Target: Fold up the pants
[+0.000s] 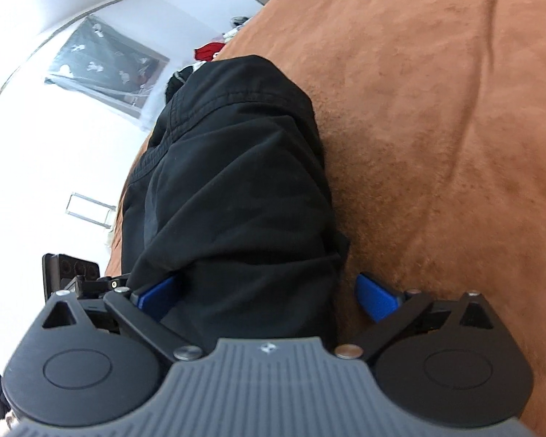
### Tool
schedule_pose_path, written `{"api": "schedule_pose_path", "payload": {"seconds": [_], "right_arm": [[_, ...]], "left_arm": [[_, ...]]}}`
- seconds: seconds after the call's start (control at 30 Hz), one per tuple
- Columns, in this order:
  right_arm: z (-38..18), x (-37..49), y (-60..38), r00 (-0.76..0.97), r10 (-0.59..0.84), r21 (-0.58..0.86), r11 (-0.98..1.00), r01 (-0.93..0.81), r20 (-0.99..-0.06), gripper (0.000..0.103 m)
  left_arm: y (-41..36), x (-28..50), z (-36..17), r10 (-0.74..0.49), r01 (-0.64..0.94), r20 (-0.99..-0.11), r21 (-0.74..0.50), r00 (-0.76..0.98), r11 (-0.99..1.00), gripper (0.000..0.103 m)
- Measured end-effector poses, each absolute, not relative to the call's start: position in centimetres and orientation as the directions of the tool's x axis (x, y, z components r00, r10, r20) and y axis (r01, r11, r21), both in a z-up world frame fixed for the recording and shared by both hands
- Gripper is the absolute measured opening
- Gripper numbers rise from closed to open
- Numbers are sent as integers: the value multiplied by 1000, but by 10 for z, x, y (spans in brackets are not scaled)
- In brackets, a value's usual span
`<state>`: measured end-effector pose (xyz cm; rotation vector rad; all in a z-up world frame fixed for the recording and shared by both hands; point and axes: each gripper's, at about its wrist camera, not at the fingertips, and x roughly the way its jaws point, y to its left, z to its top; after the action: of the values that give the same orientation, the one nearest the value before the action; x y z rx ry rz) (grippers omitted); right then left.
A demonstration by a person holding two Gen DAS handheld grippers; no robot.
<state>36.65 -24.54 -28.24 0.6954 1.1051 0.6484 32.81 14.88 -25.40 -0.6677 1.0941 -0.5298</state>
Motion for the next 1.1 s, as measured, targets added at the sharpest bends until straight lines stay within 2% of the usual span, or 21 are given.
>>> {"api": "schedule_pose_path", "payload": {"seconds": [0.1, 0.17, 0.23, 0.27, 0.3, 0.33, 0.4, 0.6, 0.87, 1.1], "right_arm": [[-286, 371, -240, 315, 775, 783, 608, -133, -548, 96], [-286, 371, -238, 319, 786, 795, 591, -138, -530, 90], [-288, 370, -235, 316, 798, 811, 571, -128, -512, 68], [-287, 369, -236, 322, 795, 810, 574, -123, -514, 64], [-284, 366, -236, 331, 790, 804, 580, -133, -516, 52], [-279, 365, -235, 339, 787, 794, 588, -157, -516, 46], [-268, 361, -231, 353, 778, 773, 604, -194, -520, 41], [-254, 358, -236, 354, 787, 782, 592, -196, -506, 37], [-226, 349, -269, 396, 771, 774, 602, -196, -499, 37], [-206, 331, -341, 445, 721, 746, 647, -156, -532, 37]], "left_arm": [[148, 330, -257, -683, 70, -617, -720, 391, 690, 103], [145, 326, -256, -676, 87, -615, -710, 406, 699, 103], [144, 321, -255, -662, 119, -617, -687, 426, 717, 103], [145, 319, -254, -660, 125, -611, -685, 436, 717, 100], [145, 317, -252, -658, 128, -608, -684, 444, 718, 91], [147, 314, -250, -661, 134, -598, -688, 453, 714, 86], [152, 308, -245, -668, 142, -570, -700, 478, 699, 66], [151, 299, -233, -677, 159, -539, -711, 501, 684, 56], [114, 300, -211, -703, 186, -520, -724, 485, 664, 55], [42, 310, -214, -746, 205, -495, -754, 446, 624, 55]]}}
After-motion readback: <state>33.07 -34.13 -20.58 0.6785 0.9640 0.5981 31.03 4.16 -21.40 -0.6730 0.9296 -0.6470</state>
